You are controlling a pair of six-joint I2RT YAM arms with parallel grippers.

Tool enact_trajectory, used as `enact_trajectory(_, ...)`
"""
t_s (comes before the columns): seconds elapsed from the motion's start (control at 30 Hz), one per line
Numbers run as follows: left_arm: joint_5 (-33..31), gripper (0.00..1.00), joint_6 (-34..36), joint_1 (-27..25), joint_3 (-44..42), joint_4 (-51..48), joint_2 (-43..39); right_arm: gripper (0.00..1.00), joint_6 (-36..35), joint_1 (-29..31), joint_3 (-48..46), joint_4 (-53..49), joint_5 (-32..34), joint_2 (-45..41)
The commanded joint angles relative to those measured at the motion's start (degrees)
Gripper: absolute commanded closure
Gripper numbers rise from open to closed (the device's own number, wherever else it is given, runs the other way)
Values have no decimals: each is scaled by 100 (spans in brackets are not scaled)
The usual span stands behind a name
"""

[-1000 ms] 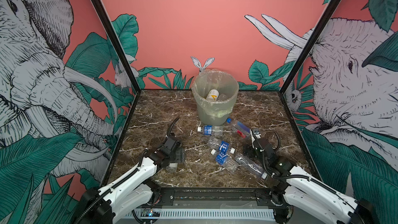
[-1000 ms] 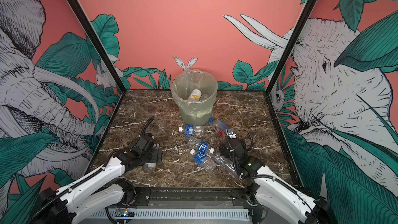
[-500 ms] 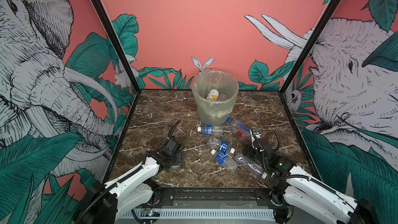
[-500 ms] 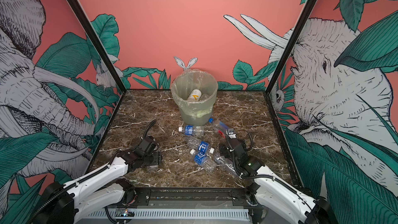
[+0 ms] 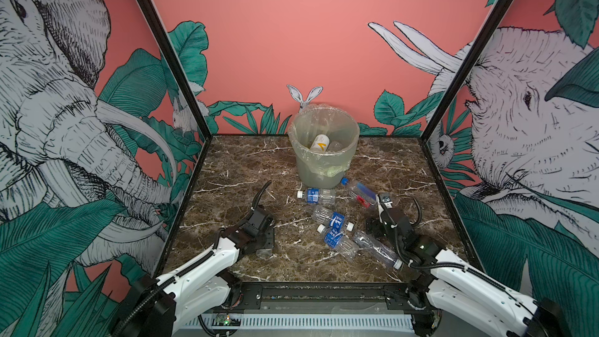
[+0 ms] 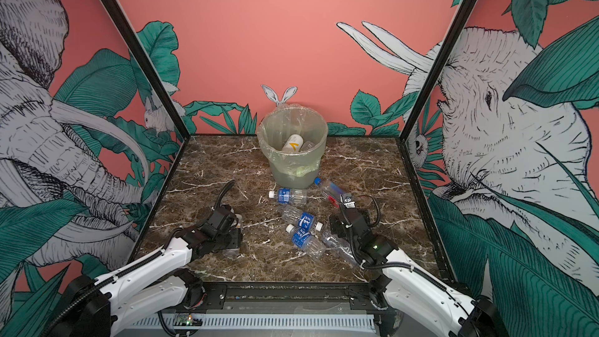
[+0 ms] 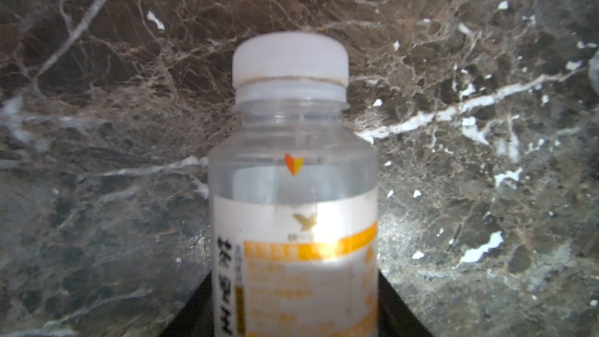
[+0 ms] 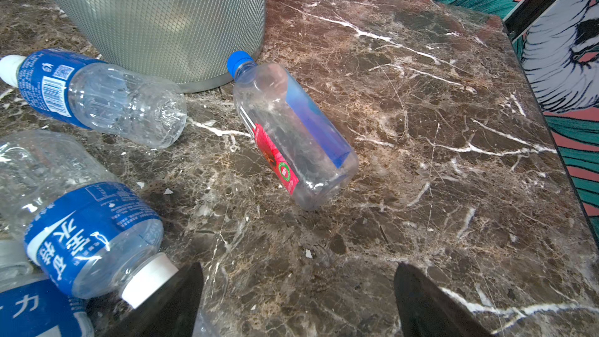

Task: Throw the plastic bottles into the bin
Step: 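Close the left gripper around the white-capped orange-labelled bottle, then lift the bottle with the left gripper and carry it over the bin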

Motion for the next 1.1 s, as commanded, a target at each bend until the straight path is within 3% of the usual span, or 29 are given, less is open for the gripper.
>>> enact_trajectory(0.0, -35, 51, 111, -31, -92, 50, -391, 6, 17, -4, 136, 142, 92, -1)
enact_trajectory(0.37, 178, 52, 517, -45, -25, 164, -1074, 7, 15, -2, 125, 186, 42, 12)
enact_trajectory(0.73, 547, 52, 870, -129, -244, 495, -2517, 7, 16, -7, 134, 214, 93, 87)
enact_trajectory(1.07, 471, 53, 1097, -195, -192, 410, -3365, 7, 16, -5, 134, 232, 104, 135)
